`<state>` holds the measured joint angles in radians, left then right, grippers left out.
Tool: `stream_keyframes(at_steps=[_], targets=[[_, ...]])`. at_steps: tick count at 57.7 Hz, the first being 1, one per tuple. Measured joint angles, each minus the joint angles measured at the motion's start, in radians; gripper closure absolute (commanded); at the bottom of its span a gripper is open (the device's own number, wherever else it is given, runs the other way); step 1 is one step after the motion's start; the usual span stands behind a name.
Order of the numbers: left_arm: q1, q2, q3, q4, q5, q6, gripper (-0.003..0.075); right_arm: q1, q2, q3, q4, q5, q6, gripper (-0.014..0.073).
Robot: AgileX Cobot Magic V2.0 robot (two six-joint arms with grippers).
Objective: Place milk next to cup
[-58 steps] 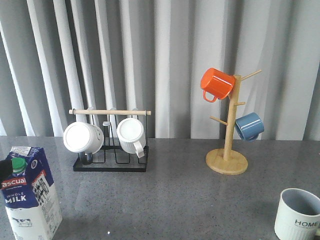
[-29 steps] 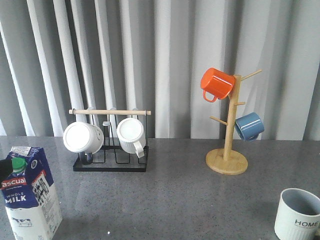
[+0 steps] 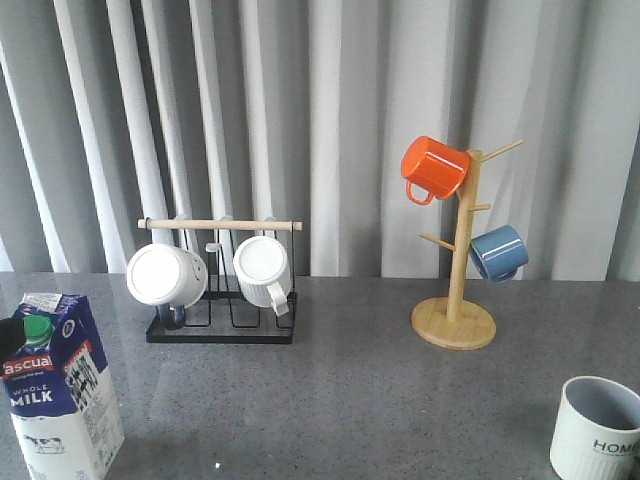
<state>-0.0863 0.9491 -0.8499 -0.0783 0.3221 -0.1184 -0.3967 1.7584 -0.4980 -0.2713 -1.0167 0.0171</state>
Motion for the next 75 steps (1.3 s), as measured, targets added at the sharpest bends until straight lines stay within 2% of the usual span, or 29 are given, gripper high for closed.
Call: stream_keyframes(at_steps=[6, 11, 15, 26, 28, 44, 63, 69, 75], targets=[[0.000, 0.000, 0.000, 0.000, 0.000, 0.000, 0.0177, 0.000, 0.024, -0.014, -0.025, 0.005, 0.017, 0.0057], [0.000, 0.000, 0.000, 0.000, 0.000, 0.000, 0.0177, 0.000, 0.044, -0.026, -0.059, 0.006, 0.023, 0.0124], [0.000, 0.000, 0.000, 0.000, 0.000, 0.000, 0.0177, 0.000, 0.058, -0.031, -0.080, 0.006, 0.023, 0.0221], [0.000, 0.000, 0.000, 0.000, 0.000, 0.000, 0.0177, 0.000, 0.068, -0.031, -0.084, 0.000, 0.023, 0.0569], [0.000, 0.000, 0.000, 0.000, 0.000, 0.000, 0.0177, 0.000, 0.068, -0.031, -0.084, 0.000, 0.023, 0.0611], [0.000, 0.000, 0.000, 0.000, 0.000, 0.000, 0.0177, 0.000, 0.068, -0.031, -0.098, -0.009, 0.049, 0.0604], [0.000, 0.000, 0.000, 0.000, 0.000, 0.000, 0.0177, 0.012, -0.032, -0.031, -0.245, -0.101, 0.142, 0.0600], [0.000, 0.001, 0.000, 0.000, 0.000, 0.000, 0.0177, 0.067, -0.110, -0.031, -0.203, -0.071, 0.184, 0.0600], [0.000, 0.001, 0.000, 0.000, 0.000, 0.001, 0.0177, 0.186, -0.173, -0.031, -0.102, 0.020, 0.190, 0.0599]])
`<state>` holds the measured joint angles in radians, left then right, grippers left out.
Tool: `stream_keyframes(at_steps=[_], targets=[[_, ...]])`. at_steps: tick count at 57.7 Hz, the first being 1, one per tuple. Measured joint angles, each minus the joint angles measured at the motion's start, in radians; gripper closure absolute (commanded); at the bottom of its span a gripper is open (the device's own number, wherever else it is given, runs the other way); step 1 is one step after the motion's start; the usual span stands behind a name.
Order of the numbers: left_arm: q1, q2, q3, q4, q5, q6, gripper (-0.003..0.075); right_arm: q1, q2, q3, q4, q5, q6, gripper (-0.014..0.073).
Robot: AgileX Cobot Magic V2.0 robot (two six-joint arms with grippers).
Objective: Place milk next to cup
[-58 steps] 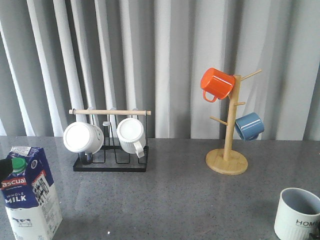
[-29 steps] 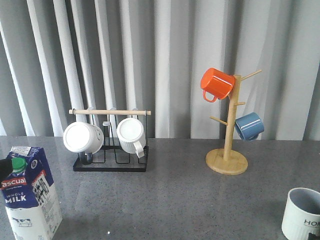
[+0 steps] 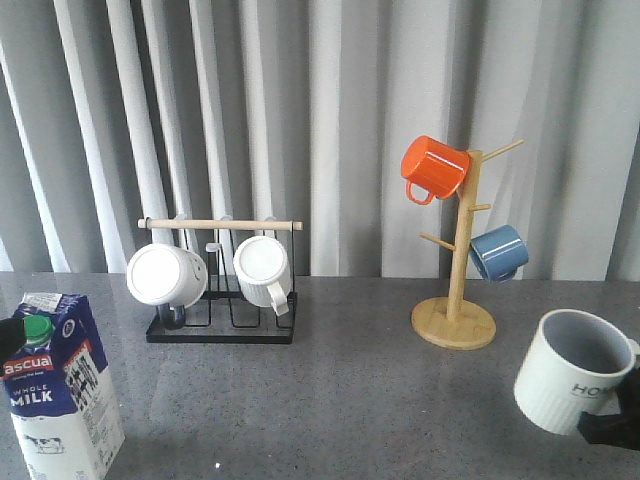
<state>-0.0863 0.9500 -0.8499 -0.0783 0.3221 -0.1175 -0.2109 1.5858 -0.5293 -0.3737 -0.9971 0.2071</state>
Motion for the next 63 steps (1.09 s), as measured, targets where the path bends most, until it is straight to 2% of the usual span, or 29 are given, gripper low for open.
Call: stream_keyframes(at_steps=[11, 22, 32, 39, 49, 63], targets=[[0.000, 0.000, 0.000, 0.000, 0.001, 0.000, 0.0177, 0.266, -0.041, -0.041, 0.302, 0.204, -0.059, 0.0599], [0.000, 0.000, 0.000, 0.000, 0.014, 0.000, 0.0177, 0.486, 0.004, -0.135, 0.611, 0.325, -0.330, 0.0599], [0.000, 0.000, 0.000, 0.001, 0.022, 0.000, 0.0177, 0.585, 0.085, -0.186, 0.874, 0.334, -0.520, 0.0598], [0.000, 0.000, 0.000, 0.001, 0.022, 0.000, 0.0177, 0.630, 0.151, -0.203, 0.958, 0.319, -0.569, 0.0597], [0.000, 0.000, 0.000, 0.001, 0.023, 0.000, 0.0177, 0.659, 0.215, -0.205, 1.042, 0.273, -0.574, 0.0597], [0.000, 0.000, 0.000, 0.001, 0.027, 0.000, 0.0177, 0.663, 0.250, -0.209, 1.073, 0.217, -0.570, 0.0596]])
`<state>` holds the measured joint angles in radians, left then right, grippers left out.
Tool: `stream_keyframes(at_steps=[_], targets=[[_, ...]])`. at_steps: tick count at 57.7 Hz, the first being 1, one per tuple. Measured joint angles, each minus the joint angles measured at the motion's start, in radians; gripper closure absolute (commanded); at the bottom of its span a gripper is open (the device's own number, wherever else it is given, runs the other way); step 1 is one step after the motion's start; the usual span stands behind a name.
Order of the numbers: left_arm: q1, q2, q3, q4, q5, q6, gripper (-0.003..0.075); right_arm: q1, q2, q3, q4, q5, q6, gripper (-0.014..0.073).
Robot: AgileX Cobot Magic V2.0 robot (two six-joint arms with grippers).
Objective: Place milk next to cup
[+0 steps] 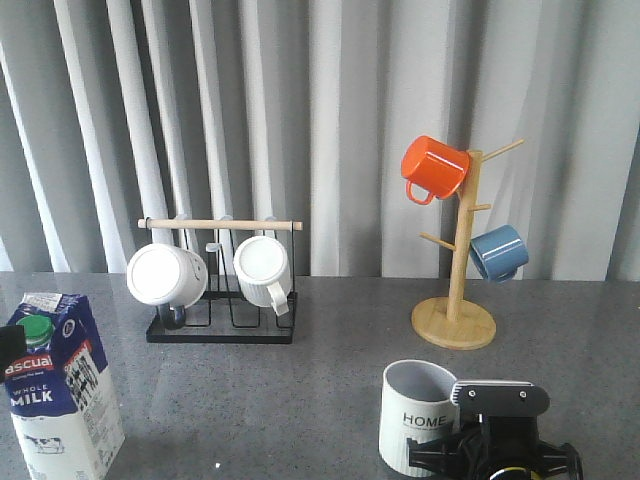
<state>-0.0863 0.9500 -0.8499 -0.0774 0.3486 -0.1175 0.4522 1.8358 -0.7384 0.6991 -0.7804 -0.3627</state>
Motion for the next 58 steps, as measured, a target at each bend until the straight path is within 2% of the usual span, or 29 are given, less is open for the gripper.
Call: stream_keyframes(at_steps=[17, 44, 58], targets=[[0.000, 0.000, 0.000, 0.000, 0.003, 0.000, 0.0177, 0.000, 0.000, 0.000, 0.000, -0.002, -0.006, 0.0552], [0.000, 0.000, 0.000, 0.000, 0.004, 0.000, 0.0177, 0.007, 0.000, 0.000, 0.001, 0.050, -0.017, 0.0356], [0.000, 0.000, 0.000, 0.000, 0.011, 0.000, 0.0177, 0.031, -0.004, 0.021, 0.008, 0.044, -0.038, 0.0338]])
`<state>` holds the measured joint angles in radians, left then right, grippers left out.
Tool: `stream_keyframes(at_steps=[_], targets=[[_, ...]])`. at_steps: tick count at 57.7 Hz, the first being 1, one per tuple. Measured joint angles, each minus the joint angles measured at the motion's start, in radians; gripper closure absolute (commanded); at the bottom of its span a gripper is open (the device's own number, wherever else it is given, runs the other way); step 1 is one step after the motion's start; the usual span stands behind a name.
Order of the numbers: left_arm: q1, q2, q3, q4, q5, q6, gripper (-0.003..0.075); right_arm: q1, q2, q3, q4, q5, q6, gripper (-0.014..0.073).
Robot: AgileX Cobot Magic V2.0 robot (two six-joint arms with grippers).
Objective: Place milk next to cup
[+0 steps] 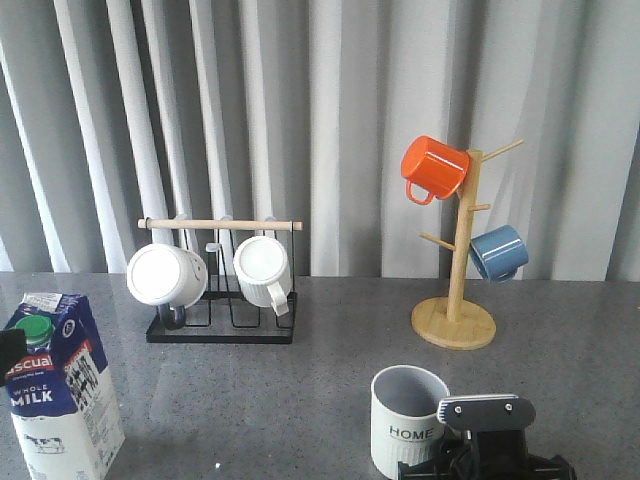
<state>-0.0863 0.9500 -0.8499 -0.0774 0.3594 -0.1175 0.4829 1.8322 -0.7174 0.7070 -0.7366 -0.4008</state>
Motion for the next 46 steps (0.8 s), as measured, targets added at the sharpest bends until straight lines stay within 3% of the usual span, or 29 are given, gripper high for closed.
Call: stream_keyframes(at_steps=[19, 36, 46], targets=[[0.000, 0.000, 0.000, 0.000, 0.001, 0.000, 0.0177, 0.004, -0.077, 0.106, -0.004, -0.047, -0.001, 0.0339], [0.000, 0.000, 0.000, 0.000, 0.001, 0.000, 0.0177, 0.004, -0.217, 0.163, -0.016, 0.010, 0.000, 0.0339], [0.000, 0.000, 0.000, 0.000, 0.001, 0.000, 0.0177, 0.004, -0.324, 0.166, -0.087, 0.099, 0.004, 0.0339]])
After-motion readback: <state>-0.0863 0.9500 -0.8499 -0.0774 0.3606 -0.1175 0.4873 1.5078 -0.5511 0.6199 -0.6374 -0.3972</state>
